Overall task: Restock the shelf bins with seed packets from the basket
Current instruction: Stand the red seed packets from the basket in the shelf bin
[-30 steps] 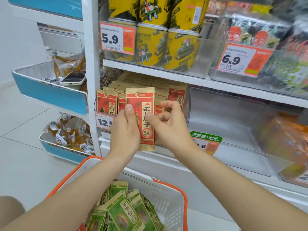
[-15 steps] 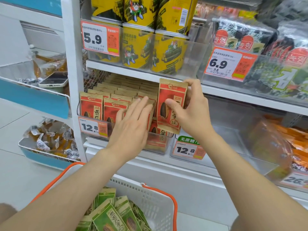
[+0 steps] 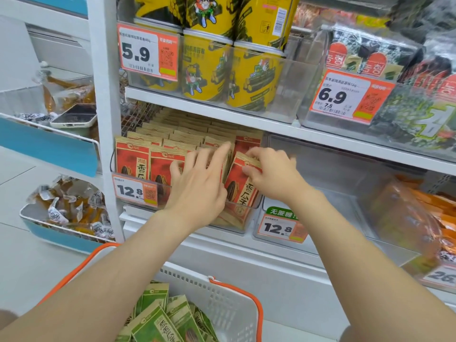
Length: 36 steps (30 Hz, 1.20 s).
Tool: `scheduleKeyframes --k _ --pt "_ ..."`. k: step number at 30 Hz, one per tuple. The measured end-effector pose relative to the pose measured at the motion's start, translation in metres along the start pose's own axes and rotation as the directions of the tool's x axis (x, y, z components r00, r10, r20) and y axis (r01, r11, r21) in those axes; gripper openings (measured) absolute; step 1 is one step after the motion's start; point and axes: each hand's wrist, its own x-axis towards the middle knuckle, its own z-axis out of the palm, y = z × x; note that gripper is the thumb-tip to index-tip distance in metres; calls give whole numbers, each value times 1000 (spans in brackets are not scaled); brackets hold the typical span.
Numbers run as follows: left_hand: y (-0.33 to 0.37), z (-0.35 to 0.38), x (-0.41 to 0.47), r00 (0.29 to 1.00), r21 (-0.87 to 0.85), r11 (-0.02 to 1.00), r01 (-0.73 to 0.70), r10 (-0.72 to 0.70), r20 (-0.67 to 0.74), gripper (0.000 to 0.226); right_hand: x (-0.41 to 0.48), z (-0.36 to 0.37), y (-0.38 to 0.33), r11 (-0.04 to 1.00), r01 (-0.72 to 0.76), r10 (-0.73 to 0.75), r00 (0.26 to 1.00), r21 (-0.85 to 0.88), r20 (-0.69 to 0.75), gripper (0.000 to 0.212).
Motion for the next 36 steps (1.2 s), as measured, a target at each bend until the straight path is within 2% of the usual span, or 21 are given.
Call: scheduleKeyframes --k 2,4,6,8,11,15,19,24,28,31,36 --pt "1 0 2 1000 22 1000 -20 19 23 83 7 -3 -3 964 78 -88 996 -253 -28 27" --pt "0 3 3 998 77 996 -40 36 53 84 16 -1 -10 914 142 -145 989 -381 22 28" --pt "-2 6 2 998 115 993 -40 34 57 83 23 5 -17 911 145 -88 983 -386 160 48" --pt "-4 8 1 998 115 993 -35 30 50 82 31 8 -22 913 137 -7 947 -385 320 70" --pt "-7 10 1 999 98 995 -36 32 42 81 46 7 -27 902 152 46 896 -403 441 74" --pt "-8 10 -1 999 98 994 -38 36 22 80 63 11 -28 915 173 17 887 -366 461 87" --pt "-10 10 -1 999 112 993 -40 36 41 79 76 19 -26 936 139 47 862 -324 505 111" --pt "-10 7 -2 997 129 991 -42 34 63 79 87 24 -29 948 81 115 815 -308 568 130" --pt "-12 4 -4 996 135 990 -50 40 74 80 86 23 -33 953 43 156 778 -300 608 135" --pt "-15 2 -6 995 144 988 -64 53 82 81 82 22 -34 960 28 146 800 -280 581 139" --pt "-17 0 -6 994 137 988 -68 55 99 81 67 9 -32 958 50 90 881 -281 464 124"
